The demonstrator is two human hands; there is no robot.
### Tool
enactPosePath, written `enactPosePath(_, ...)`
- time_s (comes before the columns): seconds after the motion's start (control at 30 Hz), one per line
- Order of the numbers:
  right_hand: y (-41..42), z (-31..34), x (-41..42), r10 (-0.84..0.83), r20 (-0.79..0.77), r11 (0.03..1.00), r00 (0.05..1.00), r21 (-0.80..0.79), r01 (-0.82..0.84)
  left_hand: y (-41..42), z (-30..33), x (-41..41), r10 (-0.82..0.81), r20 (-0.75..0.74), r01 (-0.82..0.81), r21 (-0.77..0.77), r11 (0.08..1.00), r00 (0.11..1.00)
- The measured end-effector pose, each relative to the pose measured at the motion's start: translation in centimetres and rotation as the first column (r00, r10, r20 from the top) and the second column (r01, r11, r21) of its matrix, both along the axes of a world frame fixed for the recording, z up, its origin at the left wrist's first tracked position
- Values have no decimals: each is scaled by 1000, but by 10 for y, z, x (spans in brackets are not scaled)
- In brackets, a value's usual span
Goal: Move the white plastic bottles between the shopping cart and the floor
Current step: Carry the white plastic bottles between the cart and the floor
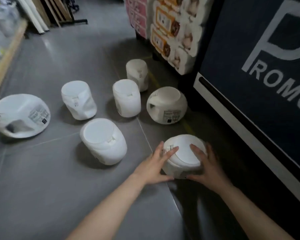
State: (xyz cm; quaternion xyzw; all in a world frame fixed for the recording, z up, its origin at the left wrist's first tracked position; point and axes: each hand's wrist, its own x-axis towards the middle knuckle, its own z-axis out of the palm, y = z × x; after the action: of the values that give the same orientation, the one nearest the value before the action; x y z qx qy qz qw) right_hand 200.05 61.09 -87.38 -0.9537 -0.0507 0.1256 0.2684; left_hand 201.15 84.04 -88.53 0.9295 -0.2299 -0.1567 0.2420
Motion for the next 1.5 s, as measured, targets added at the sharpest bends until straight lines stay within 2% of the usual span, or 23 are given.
enactPosePath(0.07, 6, 2, -9, 25, 14, 999, 1000, -26, -25, 4, -8, -11, 33, -4, -33, -53, 998, 999)
enactPosePath(0.17, 18, 5, -28, 103, 54, 993, 993, -63, -100, 23, -16, -38, 54, 61, -51, -38, 998, 997)
enactPosePath(0.23, 25, 3, -41, 175, 90, 976, 981, -144, -161, 38, -25, -59, 95, 93, -93, -30, 995, 991)
enactPosePath(0.33, 25, -7, -57, 282, 100, 948, 954, -182, -261, 59, -40, -89, 157, 145, -137, -137, 981, 977)
enactPosePath(0.47, 30, -25, -65, 383, 70, 923, 921, 8, -384, 74, -53, -110, 207, 192, -160, -233, 959, 959)
enactPosePath(0.6, 47, -36, -61, 328, 179, 915, 928, 185, -359, 70, -49, -106, 268, 144, -218, -292, 931, 952)
enactPosePath(0.67, 49, -29, -57, 297, 130, 913, 946, 252, -321, 70, -37, -105, 270, 77, -238, -289, 927, 960)
enactPosePath(0.73, 53, -11, -52, 274, 11, 915, 962, 305, -264, 74, -16, -101, 293, -17, -285, -289, 914, 956)
enactPosePath(0.8, 61, 17, -46, 247, -66, 916, 967, 341, -211, 81, 15, -93, 317, -80, -326, -288, 900, 945)
enactPosePath(0.93, 84, 110, -32, 222, -97, 899, 970, 406, -165, 102, 107, -80, 322, -152, -353, -284, 891, 935)
enactPosePath(1.03, 104, 206, -18, 176, -58, 853, 983, 507, -123, 119, 206, -70, 381, -182, -421, -302, 855, 906)
enactPosePath(1.13, 129, 302, -12, 155, -80, 781, 985, 621, -73, 136, 307, -71, 468, -170, -495, -382, 780, 867)
enactPosePath(1.33, 186, 480, -12, 199, -80, 710, 977, 699, -87, 159, 482, -98, 731, -66, -646, -526, 553, 680)
enactPosePath(1.5, 238, 606, -32, 248, -66, 662, 967, 740, -119, 197, 603, -126, 823, 3, -694, -535, 481, 568)
